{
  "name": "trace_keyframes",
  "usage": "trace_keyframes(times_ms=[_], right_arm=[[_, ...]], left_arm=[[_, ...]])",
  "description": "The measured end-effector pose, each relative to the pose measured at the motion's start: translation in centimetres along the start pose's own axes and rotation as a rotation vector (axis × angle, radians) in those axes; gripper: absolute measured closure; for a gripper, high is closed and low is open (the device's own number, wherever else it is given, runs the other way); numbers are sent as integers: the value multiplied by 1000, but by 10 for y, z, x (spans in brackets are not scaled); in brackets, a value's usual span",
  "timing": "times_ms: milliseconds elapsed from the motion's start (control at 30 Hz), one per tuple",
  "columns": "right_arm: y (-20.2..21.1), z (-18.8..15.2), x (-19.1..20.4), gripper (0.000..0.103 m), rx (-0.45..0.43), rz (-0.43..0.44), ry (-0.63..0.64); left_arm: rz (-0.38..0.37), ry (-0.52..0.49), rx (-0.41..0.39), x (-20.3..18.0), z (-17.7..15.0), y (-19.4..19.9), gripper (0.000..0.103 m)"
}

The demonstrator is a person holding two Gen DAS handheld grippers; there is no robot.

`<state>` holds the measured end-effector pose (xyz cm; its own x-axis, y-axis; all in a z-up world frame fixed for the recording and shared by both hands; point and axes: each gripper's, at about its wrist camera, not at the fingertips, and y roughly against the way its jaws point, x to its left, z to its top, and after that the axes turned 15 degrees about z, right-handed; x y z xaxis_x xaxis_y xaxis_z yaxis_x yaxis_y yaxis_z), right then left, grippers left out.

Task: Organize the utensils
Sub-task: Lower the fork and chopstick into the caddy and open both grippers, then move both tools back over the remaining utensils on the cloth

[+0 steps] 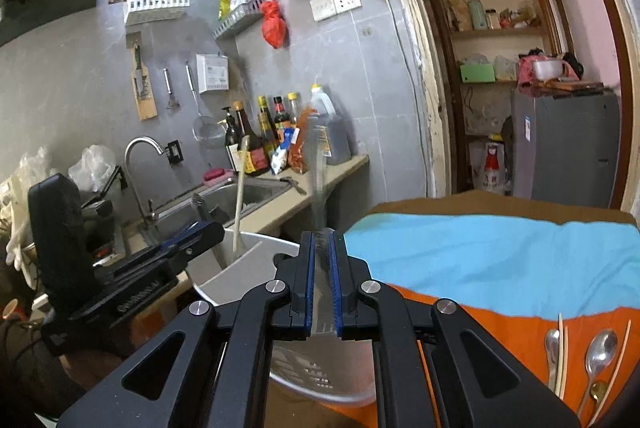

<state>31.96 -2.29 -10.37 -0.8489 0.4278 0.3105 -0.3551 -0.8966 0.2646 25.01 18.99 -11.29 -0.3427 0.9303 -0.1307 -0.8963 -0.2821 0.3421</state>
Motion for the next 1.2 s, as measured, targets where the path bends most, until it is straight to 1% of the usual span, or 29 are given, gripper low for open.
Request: trace_keyframes(times_ms=[33,133,167,267,333,367,400,433,467,500,533,567,600,633,700,733,767,800,900,1000,1200], right_arm=[[1,0,0,97,3,-1,-4],[6,2,-2,95,8,-8,-17],[9,3,-2,93,5,-14,-19],[21,7,-3,79,-10,-37,-28],[29,11,-4,79,-19,-53,-31],[36,14,-6,77,-23,-74,-29],[42,17,-7,72,-27,-90,-29],[49,19,-9,69,-38,-109,-32],[57,22,-11,57,-51,-124,-37],[64,24,-13,43,-63,-135,-40],[72,26,-15,40,-80,-149,-41],[84,29,-17,36,-101,-164,-39],[92,31,-19,34,-111,-180,-35],[98,32,-20,26,-118,-196,-30],[117,35,-24,14,-143,-228,-18],[124,36,-26,11,-151,-242,-14],[133,37,-28,3,-159,-259,-7],[141,37,-29,0,-167,-278,2],[164,33,-33,0,-183,-326,21],[182,26,-42,0,-177,-371,10],[208,0,-74,0,-131,-470,-59]], left_arm=[[-4,7,3,0,0,2,72],[-4,37,29,0,3,6,70],[3,43,38,-1,5,8,69],[13,59,55,-5,10,16,58],[22,70,65,-11,16,21,49],[29,72,69,-14,19,23,47],[37,72,74,-18,22,25,44],[42,70,79,-23,26,28,40],[44,70,79,-28,29,31,37],[49,70,75,-34,32,34,29],[51,69,68,-39,34,36,22],[52,68,53,-45,37,40,19],[54,63,34,-52,39,45,12],[58,56,15,-60,40,49,7],[68,41,-19,-74,42,54,6],[76,32,-39,-83,42,57,5],[79,25,-51,-89,43,59,5],[81,18,-59,-96,41,60,4],[75,-10,-64,-119,34,61,4],[43,-49,-48,-142,24,57,4],[-38,-118,66,-184,-8,39,4]])
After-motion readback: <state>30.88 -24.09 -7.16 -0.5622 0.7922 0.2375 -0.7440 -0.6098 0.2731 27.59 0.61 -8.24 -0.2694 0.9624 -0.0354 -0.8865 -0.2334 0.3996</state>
